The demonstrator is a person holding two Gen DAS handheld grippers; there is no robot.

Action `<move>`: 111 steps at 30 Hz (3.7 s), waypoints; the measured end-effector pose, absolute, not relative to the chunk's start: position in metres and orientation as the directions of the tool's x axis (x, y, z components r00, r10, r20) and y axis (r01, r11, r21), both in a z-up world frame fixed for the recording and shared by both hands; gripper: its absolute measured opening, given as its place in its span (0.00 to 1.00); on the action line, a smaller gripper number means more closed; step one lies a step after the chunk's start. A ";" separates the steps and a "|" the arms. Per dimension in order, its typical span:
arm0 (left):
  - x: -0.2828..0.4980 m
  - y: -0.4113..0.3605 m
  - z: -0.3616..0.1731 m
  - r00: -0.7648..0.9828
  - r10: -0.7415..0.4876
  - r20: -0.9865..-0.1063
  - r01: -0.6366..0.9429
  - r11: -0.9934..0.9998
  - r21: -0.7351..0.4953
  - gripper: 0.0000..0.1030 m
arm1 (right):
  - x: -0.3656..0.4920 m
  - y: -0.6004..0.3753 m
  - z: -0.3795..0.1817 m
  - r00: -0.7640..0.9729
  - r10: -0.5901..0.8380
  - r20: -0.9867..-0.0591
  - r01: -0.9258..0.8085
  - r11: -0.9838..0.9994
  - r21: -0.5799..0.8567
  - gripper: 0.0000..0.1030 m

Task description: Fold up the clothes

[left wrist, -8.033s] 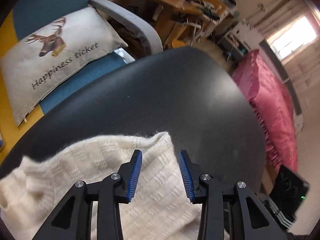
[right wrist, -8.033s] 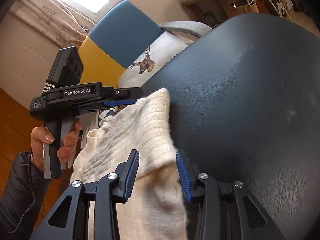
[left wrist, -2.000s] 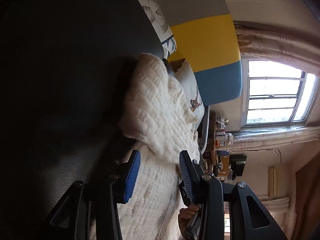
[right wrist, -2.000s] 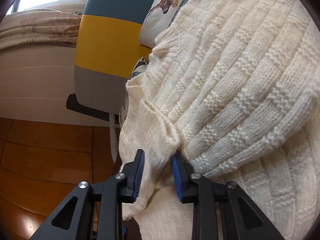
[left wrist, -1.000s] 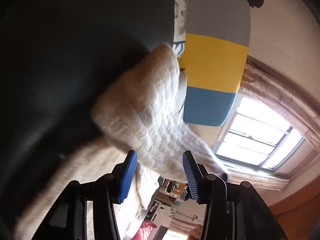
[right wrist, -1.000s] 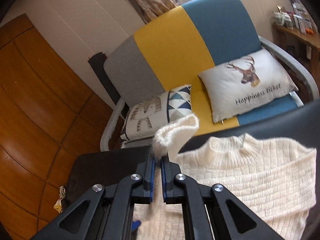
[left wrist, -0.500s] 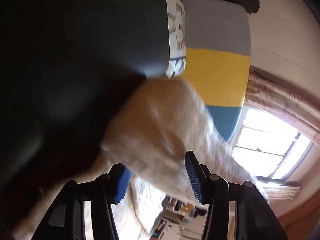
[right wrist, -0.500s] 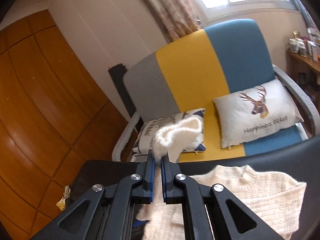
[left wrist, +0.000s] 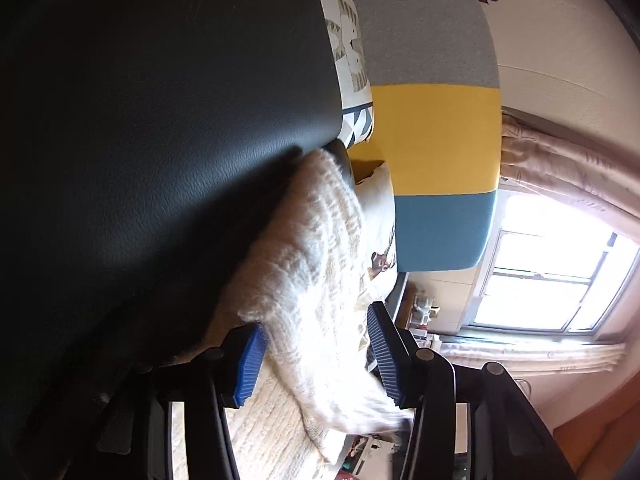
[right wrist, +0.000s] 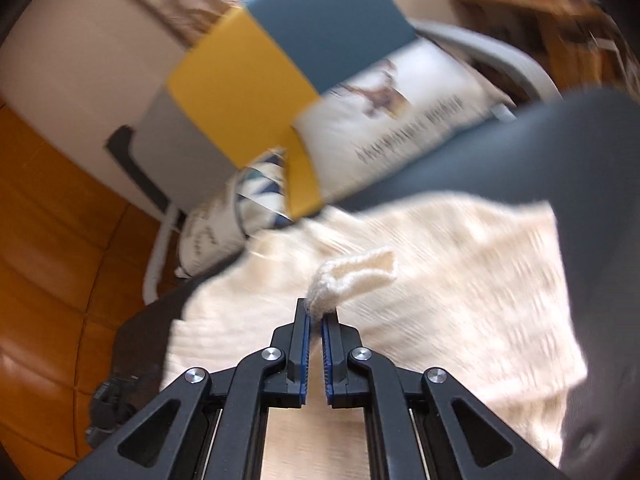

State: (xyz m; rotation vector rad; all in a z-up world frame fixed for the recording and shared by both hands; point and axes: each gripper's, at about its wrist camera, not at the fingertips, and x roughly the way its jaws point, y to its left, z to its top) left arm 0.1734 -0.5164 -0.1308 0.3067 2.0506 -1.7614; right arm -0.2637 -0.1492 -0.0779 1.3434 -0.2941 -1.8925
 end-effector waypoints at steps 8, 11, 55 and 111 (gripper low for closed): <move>0.164 -0.511 -0.107 -0.830 -0.173 -0.530 0.534 0.022 -0.845 0.23 | -0.256 -0.121 -0.120 -0.125 -0.698 -0.705 0.439 -0.676 0.591 0.04; 0.158 -0.505 -0.115 -0.804 -0.138 -0.579 0.586 -0.014 -0.810 0.19 | -0.254 -0.112 -0.147 -0.099 -0.698 -0.709 0.396 -0.681 0.615 0.05; 0.179 -0.544 -0.100 -0.813 -0.042 -0.581 0.579 -0.158 -0.800 0.52 | -0.199 -0.193 -0.085 -0.235 -0.558 -0.796 0.753 -0.622 0.214 0.26; 0.199 -0.443 -0.092 -0.598 -0.033 -0.801 0.710 -0.484 -0.511 0.36 | -0.185 -0.129 -0.086 -0.331 -0.594 -0.733 0.791 -0.598 0.127 0.27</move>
